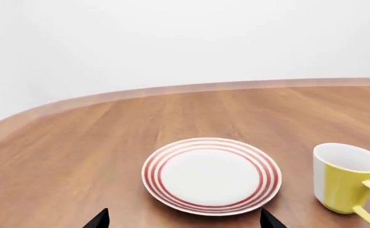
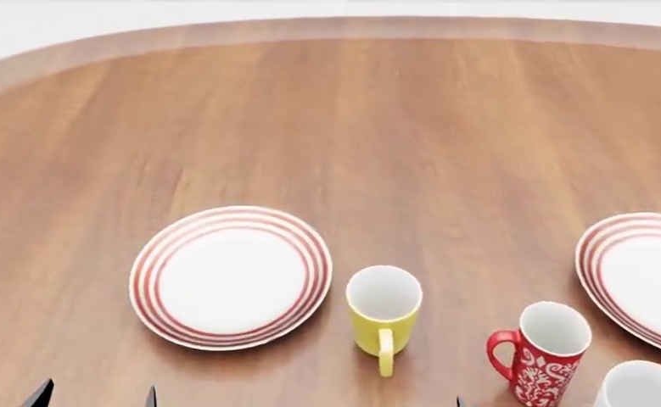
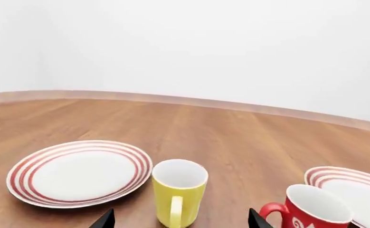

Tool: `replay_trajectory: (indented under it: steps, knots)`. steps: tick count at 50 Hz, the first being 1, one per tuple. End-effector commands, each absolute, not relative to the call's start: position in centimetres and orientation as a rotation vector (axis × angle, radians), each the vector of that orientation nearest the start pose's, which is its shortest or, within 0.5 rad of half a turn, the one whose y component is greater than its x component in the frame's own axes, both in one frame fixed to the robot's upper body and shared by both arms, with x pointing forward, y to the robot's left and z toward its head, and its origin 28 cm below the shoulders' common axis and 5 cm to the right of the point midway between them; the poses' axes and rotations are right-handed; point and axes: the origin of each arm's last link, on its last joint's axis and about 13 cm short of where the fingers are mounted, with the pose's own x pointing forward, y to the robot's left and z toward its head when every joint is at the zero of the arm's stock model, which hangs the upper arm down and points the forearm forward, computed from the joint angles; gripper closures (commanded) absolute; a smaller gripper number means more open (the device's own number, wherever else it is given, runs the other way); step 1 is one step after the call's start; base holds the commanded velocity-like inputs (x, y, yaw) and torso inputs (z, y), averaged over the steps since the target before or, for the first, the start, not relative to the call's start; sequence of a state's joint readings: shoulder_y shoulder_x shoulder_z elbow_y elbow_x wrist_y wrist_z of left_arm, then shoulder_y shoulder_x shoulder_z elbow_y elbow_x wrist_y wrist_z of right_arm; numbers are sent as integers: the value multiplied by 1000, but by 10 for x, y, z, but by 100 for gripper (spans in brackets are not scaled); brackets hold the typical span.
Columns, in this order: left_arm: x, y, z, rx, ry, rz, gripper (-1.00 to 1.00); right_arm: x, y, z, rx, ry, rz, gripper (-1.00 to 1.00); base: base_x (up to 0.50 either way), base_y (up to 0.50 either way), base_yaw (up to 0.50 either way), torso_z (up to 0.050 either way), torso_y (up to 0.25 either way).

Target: Put the red mug on the left plate.

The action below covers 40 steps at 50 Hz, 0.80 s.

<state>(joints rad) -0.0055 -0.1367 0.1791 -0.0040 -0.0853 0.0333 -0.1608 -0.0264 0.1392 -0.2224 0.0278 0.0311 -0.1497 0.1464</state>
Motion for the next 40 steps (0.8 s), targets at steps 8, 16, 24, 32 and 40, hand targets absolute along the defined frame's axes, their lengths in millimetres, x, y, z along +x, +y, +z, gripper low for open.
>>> replay_trajectory:
  steps: [8, 16, 24, 32, 40]
  knots:
    - [208, 202, 13, 50, -19, -19, -100, 200, -87, 8, -82, -81, 79, -100, 197, 336, 0, 0, 0]
    - [208, 202, 13, 50, -18, -20, -100, 200, -87, 8, -79, -79, 78, -100, 202, 226, 0, 0, 0]
    - [208, 202, 13, 51, -19, -20, -100, 201, -88, 8, -69, -74, 72, -100, 246, 7, 0, 0, 0]
    - [209, 202, 13, 50, -17, -20, -100, 201, -87, 8, -64, -69, 74, -100, 256, 0, 0, 0, 0]
    - [209, 202, 12, 49, -16, -19, -100, 201, -87, 7, -71, -69, 77, -100, 257, 0, 0, 0, 0]
